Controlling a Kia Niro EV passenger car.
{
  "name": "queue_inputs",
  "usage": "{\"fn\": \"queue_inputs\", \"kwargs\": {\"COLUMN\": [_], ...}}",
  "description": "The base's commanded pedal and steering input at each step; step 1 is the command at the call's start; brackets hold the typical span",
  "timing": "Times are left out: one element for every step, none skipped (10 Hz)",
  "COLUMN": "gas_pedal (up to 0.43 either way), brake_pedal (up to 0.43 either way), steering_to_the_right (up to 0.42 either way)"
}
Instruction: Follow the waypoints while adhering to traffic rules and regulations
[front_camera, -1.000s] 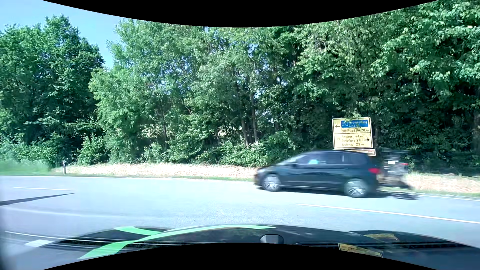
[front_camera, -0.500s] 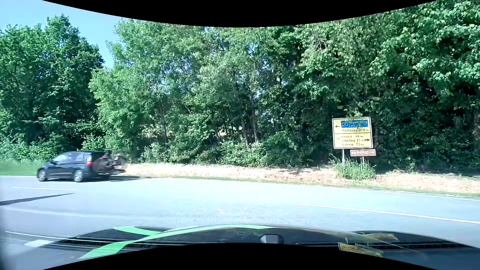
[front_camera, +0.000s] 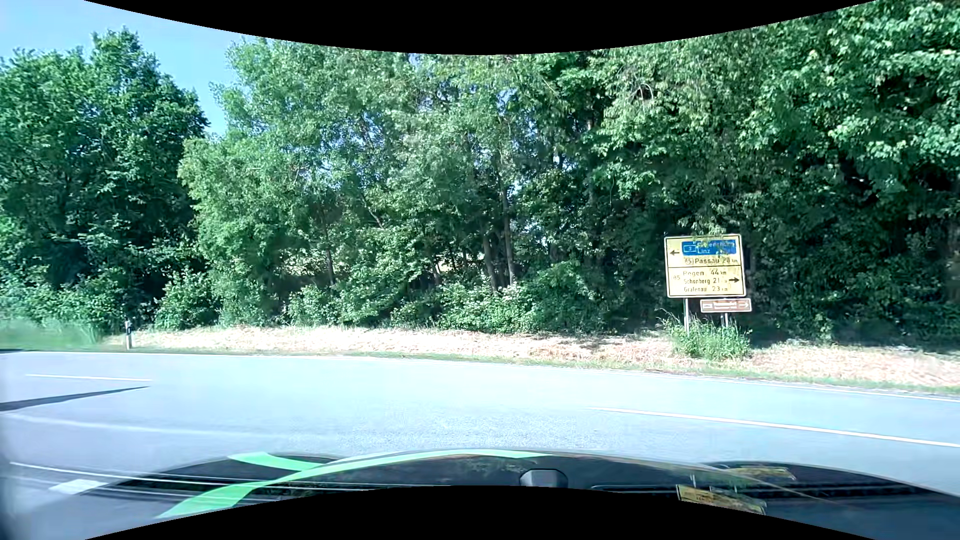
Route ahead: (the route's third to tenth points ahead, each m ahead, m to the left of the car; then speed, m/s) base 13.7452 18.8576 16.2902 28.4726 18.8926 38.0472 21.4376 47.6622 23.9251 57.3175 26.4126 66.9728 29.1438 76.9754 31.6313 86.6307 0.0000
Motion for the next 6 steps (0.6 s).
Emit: {"fn": "queue_inputs", "kwargs": {"gas_pedal": [0.0, 0.0, 0.0, 0.0, 0.0, 0.0], "brake_pedal": [0.293, 0.293, 0.293, 0.293, 0.293, 0.293], "steering_to_the_right": [-0.137, -0.137, -0.137, -0.137, -0.137, -0.137]}}
